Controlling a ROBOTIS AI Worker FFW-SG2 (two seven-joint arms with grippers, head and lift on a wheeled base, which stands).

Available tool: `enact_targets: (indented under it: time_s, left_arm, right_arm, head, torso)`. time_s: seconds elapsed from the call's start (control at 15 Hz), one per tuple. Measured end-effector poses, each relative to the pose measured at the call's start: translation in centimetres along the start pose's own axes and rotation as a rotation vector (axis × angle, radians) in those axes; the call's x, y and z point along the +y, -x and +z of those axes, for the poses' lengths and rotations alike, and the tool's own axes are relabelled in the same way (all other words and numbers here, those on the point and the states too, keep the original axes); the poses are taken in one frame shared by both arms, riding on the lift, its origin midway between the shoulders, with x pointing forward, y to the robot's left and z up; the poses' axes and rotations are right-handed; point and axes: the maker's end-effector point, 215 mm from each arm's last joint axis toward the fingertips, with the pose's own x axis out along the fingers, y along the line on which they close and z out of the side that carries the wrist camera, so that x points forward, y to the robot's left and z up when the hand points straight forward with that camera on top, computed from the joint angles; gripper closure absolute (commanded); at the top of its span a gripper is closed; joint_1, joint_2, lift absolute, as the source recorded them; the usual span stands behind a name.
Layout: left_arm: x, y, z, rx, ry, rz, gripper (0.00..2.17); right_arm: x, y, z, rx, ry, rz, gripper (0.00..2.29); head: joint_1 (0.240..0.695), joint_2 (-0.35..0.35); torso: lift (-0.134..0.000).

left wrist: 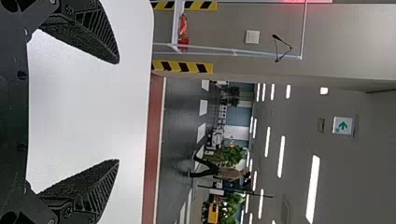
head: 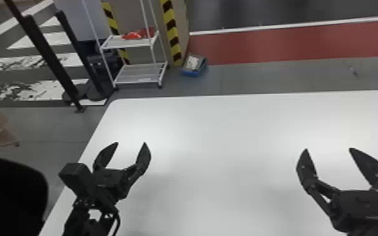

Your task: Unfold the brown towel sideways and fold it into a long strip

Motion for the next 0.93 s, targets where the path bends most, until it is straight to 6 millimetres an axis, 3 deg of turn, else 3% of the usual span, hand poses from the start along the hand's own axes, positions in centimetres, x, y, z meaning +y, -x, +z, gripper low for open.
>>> enact_targets:
  time_s: [0.93]
  left_arm:
    - [-0.03, -0.02, -0.13, -0.003, -0.002, 0.007, 0.13]
  right_arm:
    - [-0.25, 0.03, -0.26, 0.006, 0.002, -0.004, 0.15]
  head:
    - [0.695, 0.226]
  torso:
    - [-0.125]
